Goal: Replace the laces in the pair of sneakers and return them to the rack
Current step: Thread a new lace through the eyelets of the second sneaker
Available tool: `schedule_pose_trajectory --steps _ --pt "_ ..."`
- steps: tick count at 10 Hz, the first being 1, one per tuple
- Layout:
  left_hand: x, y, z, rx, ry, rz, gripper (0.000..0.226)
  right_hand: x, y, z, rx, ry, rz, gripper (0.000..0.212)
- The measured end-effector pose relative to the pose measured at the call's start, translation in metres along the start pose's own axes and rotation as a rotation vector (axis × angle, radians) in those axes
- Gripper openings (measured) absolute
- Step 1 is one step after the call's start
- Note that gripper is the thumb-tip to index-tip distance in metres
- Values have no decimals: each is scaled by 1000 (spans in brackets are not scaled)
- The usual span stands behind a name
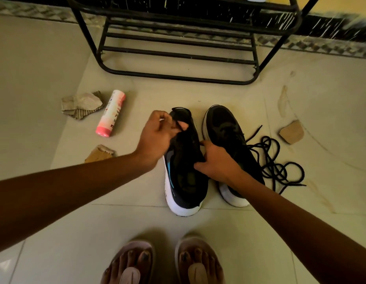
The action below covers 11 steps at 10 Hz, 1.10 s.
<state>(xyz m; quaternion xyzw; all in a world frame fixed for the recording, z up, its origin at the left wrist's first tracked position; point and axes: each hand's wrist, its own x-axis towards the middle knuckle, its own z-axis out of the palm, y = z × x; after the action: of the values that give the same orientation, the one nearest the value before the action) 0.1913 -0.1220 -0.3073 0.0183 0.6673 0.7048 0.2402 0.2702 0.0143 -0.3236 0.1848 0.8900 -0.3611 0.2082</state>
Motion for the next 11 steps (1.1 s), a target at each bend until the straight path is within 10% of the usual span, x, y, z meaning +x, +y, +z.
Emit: schedule_pose_trajectory --steps 1,4,6,7,8,11 --pt "8 19 -23 -120 -185 -345 24 1 0 6 -63 20 27 52" --pt "-12 0 -86 892 -1270 -1021 27 7 1 12 -70 51 84 39" --pt "10 3 -84 1411 -1021 -767 11 6 0 11 -81 46 84 39" --pt "31 8 -76 1503 -621 19 20 6 -1 10 -84 37 92 39" --pt "26 16 -45 1120 -431 198 21 5 -2 10 -91 30 97 41" --pt "14 -6 -9 1122 -438 117 13 2 -5 12 -102 23 110 40"
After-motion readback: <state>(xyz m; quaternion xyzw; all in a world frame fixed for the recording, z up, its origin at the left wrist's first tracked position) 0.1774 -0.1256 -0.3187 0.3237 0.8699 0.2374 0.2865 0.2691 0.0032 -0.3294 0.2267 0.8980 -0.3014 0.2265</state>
